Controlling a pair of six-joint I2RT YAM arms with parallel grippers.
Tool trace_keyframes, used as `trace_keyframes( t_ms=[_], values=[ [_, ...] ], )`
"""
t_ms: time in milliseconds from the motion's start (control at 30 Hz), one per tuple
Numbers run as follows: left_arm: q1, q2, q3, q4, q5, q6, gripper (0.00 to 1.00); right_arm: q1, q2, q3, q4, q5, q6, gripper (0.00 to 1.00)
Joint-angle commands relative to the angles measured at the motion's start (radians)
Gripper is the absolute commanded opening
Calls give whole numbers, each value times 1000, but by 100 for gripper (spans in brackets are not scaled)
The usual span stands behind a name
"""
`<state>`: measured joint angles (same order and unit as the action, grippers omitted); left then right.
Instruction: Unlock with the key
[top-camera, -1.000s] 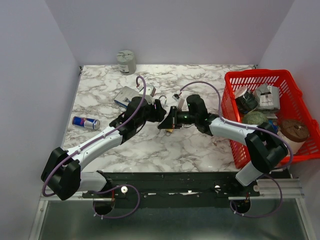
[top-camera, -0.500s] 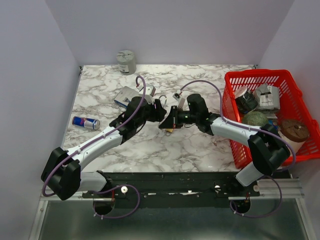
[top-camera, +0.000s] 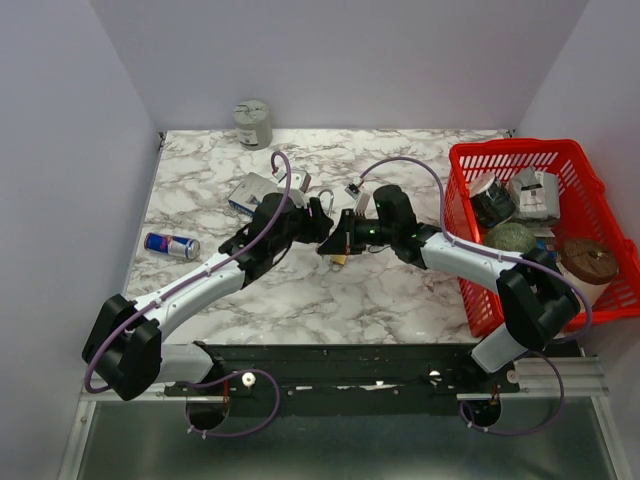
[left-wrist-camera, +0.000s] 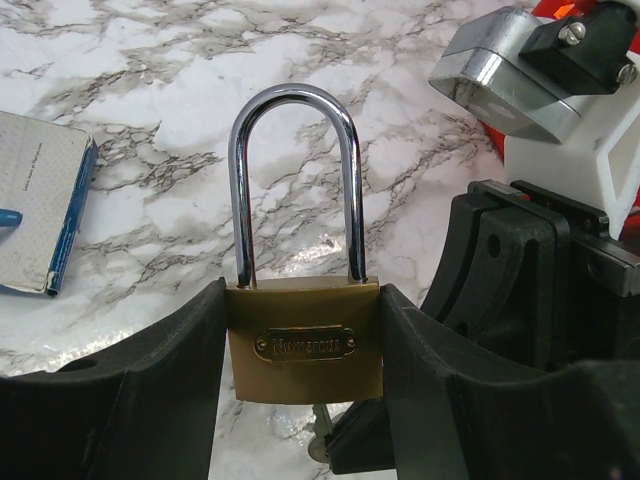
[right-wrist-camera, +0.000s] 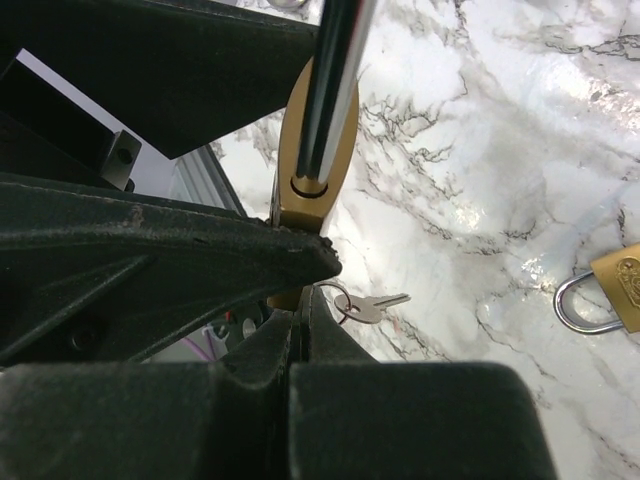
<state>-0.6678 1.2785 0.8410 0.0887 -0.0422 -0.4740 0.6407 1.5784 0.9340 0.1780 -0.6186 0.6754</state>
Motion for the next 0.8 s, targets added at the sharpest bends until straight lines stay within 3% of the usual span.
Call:
trace_keyframes(
  t_ms=[0,333,767],
  values=[
    [-1,-1,9,52,15,-9,0,-9,-4,42,18,59,-31,1],
    [-3,1,7,54,11,-12,0,-4,-3,40,-9,151,-23,1],
    [-6,12,6,59,25,-20,0,-3,-32,22,75,226,-19,1]
  ],
)
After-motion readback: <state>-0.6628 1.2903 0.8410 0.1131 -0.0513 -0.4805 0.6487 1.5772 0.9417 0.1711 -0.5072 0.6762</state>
